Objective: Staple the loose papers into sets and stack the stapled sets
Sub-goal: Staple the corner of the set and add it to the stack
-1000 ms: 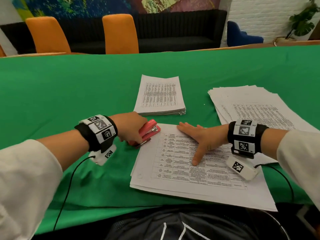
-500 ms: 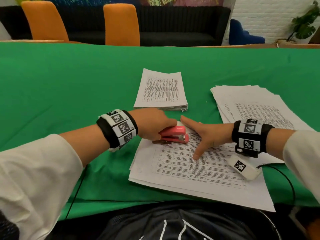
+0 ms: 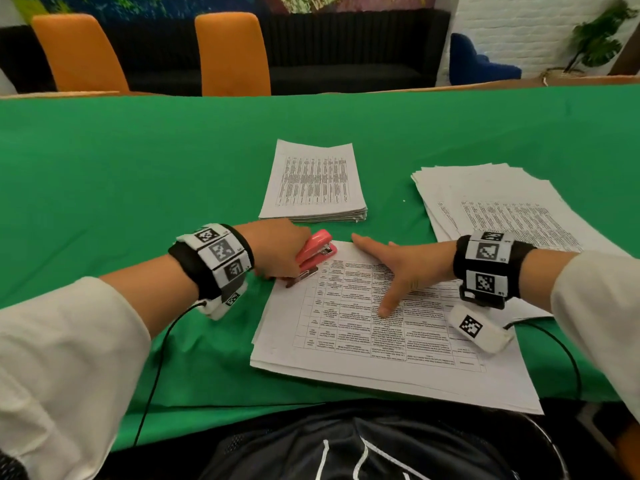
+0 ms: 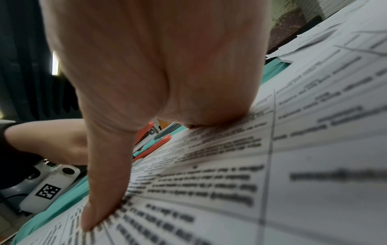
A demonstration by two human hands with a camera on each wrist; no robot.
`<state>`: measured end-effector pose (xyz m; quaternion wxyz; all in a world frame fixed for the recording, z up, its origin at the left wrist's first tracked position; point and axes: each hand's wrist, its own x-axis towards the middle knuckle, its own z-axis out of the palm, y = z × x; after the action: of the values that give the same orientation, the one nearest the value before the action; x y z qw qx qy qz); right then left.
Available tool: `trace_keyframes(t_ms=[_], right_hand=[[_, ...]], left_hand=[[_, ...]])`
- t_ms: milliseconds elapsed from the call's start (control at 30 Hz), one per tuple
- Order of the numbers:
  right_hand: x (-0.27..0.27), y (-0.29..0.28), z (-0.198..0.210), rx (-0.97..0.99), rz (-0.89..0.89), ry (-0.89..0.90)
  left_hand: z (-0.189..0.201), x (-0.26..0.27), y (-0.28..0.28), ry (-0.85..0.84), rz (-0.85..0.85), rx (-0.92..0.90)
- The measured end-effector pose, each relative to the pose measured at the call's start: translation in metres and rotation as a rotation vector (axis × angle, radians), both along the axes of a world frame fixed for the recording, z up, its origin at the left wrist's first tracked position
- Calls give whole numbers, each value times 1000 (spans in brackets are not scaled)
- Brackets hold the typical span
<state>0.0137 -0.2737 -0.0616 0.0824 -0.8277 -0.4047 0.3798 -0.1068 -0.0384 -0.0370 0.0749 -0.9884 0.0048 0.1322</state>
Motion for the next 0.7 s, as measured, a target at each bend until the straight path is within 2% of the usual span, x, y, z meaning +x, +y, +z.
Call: trace_keyframes(t_ms=[167,233,300,367,467,533,600,700], right_hand=[[1,1,-2,13,18,13],[2,1,-3,17,29,1],[4,1,-5,20,37,-8],[6,0,-7,21,55,-11],[10,4,-8,13,104,-12],[10,8,-4,-14,154,-39],[2,14,4,-39,152,-105],[-22,33,16,143,127,-302]], left_hand=[[0,-5,4,-9,-19,-57],[1,-6,4,3,42,-77],[-1,-8,7,7,158,-207],[-5,-11,8,-67,273,-379],[-4,-9,14,-256,393,-456],[3,-8,24,-268,427,-437],[14,-13,38,-193,448,-309],[24,-26,56,-23,499,-121]])
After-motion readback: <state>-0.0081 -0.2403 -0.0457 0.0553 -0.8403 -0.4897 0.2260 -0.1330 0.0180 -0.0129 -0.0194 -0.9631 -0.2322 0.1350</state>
